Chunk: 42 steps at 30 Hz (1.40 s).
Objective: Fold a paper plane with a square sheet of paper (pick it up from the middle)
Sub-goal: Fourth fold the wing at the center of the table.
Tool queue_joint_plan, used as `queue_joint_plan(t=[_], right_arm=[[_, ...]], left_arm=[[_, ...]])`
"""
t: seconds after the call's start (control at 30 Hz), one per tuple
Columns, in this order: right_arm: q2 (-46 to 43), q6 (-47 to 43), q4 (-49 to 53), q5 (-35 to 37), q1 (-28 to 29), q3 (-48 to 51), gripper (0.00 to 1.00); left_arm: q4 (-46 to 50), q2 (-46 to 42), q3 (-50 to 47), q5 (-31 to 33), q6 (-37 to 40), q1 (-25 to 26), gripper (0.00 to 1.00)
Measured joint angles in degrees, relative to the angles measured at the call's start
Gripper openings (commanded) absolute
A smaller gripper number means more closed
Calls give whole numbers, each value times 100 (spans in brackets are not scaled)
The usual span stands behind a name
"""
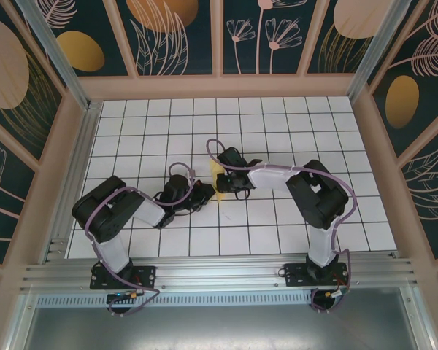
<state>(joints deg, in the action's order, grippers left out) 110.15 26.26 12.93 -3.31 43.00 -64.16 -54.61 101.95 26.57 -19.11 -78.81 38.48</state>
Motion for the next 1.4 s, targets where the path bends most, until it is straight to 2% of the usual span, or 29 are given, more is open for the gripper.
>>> queue_joint_plan(t=[0.43, 1.07, 1.4], right_arm=[[20, 92, 17, -118, -44, -33, 25], [33, 111, -2, -138, -55, -46, 22], [66, 129, 0, -199, -72, -90, 22]], left_arm=[[267, -2, -223, 111, -81, 125, 0], [468, 0, 114, 74, -39, 125, 0], [1482, 2, 483, 24, 306, 129, 0]])
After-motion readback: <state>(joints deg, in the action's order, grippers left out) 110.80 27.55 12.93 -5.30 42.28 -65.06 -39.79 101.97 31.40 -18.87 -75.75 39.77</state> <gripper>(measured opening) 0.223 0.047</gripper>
